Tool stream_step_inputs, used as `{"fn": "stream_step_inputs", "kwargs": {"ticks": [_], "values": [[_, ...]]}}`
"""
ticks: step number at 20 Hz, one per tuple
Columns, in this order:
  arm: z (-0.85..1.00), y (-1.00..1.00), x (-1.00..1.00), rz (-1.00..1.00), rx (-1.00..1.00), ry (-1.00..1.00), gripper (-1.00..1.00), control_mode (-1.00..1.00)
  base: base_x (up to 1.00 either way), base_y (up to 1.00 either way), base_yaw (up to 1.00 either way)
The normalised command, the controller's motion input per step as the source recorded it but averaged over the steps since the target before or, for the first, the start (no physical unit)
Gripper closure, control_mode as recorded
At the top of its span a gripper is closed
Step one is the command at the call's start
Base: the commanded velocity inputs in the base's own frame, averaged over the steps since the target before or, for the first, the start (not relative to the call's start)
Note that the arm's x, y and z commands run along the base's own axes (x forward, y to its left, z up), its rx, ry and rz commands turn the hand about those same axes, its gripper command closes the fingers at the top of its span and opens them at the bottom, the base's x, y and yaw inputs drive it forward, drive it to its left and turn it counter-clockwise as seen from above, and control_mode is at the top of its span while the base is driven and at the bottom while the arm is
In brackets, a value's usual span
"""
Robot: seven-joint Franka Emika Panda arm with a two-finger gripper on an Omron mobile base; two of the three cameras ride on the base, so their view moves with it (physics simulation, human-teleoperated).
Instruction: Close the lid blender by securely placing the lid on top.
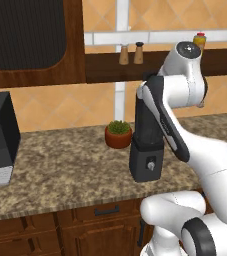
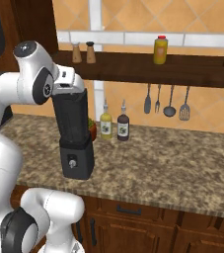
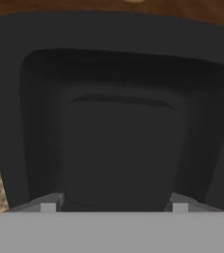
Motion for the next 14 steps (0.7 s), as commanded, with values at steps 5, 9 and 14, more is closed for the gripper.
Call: {"fn": "stream_step_inputs", "kwargs": {"ticks": [5, 9, 14], "values": [[0.08, 0.0, 0.09, 0.01, 0.03, 0.05, -1.0, -1.0, 0.0, 0.0, 0.0], [0.15, 0.0, 0.09, 0.04, 0.0, 0.1, -1.0, -1.0, 0.0, 0.0, 0.0], [0.28, 0.0, 0.02, 0.0, 0.0, 0.06, -1.0, -1.0, 0.0, 0.0, 0.0]]}}
